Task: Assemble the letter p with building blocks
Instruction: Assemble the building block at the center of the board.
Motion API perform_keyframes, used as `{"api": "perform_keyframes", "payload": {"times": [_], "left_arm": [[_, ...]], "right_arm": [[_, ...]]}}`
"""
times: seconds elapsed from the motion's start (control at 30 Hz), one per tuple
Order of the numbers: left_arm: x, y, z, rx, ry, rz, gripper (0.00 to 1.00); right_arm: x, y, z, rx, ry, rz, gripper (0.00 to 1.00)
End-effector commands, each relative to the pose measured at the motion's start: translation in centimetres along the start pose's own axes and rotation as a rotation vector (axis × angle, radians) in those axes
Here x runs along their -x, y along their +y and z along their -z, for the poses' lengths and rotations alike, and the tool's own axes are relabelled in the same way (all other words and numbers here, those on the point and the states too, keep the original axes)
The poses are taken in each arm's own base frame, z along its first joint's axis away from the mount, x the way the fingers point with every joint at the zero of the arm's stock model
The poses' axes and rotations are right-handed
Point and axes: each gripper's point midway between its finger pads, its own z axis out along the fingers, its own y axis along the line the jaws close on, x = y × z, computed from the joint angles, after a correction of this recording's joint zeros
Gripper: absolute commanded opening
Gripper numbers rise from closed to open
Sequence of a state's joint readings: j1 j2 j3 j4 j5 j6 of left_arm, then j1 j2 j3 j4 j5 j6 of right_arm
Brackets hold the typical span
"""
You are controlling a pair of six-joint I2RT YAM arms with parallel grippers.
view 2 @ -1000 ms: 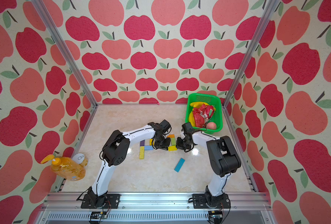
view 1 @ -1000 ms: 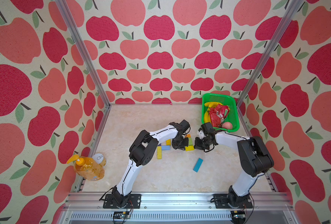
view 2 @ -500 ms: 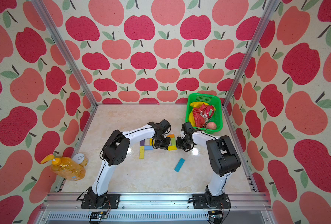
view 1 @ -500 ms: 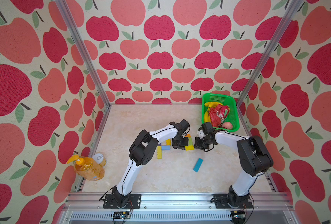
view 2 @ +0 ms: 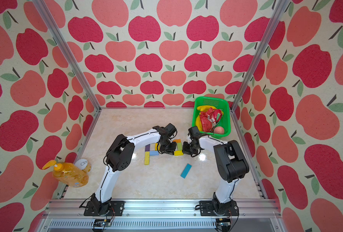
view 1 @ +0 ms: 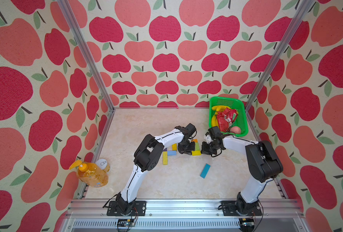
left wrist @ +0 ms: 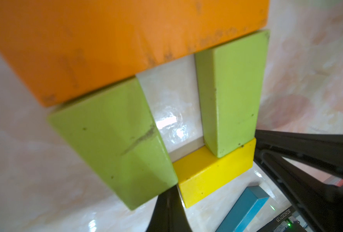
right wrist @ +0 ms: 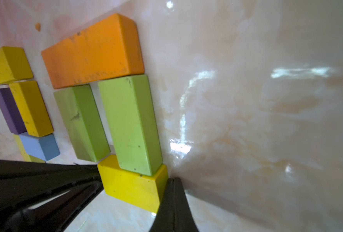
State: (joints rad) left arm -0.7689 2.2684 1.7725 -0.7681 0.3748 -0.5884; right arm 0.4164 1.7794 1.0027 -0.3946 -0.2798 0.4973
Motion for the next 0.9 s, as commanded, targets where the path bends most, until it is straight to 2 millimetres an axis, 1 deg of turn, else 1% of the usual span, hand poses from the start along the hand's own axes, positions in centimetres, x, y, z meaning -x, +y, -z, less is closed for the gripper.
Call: {"api": "perform_keyframes", "payload": {"times": [0.0, 0.37, 0.77, 0.87], "left_arm": [[0.0, 1.0, -1.7, 0.026, 0.018, 0.023, 0.00], [0.2, 1.7, -1.1, 0.053, 0.000, 0.042, 0.00], [0.2, 2.5, 0.5, 0.102, -0.056, 0.050, 0.00], [0.2, 1.9, 1.2, 0.083, -0.078, 0.033, 0.00]], "right_arm": [[-2.7, -3.0, -1.1, -0.115, 0.101, -0.022, 0.00], [-2.5, -3.1, -0.7, -0.116, 0.096, -0.027, 0.00], [-2.2, -3.4, -0.2, -0.123, 0.084, -0.036, 0.00], [-2.0, -3.4, 0.2, -0.128, 0.070, -0.036, 0.00]]}}
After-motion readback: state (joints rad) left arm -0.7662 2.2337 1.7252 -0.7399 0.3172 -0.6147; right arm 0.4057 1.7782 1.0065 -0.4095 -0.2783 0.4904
